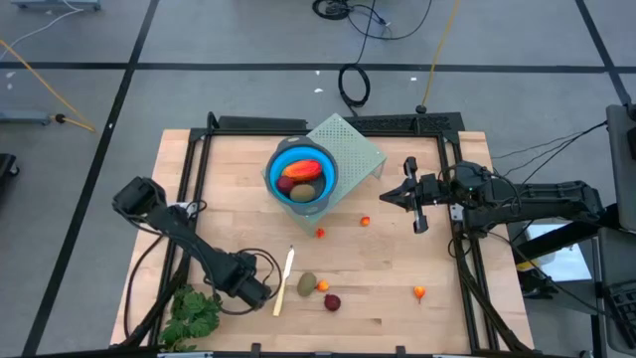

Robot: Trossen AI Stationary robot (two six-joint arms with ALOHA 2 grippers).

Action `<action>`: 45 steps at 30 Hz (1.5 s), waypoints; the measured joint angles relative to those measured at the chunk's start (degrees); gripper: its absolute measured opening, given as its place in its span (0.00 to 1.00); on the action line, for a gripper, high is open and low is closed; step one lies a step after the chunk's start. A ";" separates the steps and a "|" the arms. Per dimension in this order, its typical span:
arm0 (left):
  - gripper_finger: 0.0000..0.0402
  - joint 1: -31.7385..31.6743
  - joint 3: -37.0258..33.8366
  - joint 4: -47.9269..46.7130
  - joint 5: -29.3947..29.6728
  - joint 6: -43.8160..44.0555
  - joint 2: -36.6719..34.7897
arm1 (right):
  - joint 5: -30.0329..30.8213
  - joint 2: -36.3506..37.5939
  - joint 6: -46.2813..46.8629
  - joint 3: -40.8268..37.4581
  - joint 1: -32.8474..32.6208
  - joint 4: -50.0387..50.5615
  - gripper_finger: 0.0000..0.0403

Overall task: Pick & Place Fruit
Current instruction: Put the peach into the blue strainer bowl

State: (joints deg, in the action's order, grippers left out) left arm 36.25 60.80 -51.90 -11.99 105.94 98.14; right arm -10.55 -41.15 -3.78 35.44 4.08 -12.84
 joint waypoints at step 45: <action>0.25 -0.98 0.01 5.58 -0.03 -8.62 5.33 | 0.00 -0.01 -0.08 0.01 0.01 2.41 0.01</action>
State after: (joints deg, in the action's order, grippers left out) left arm 35.27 60.81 -46.33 -12.01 97.33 103.47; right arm -10.55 -41.15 -3.86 35.45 4.09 -10.43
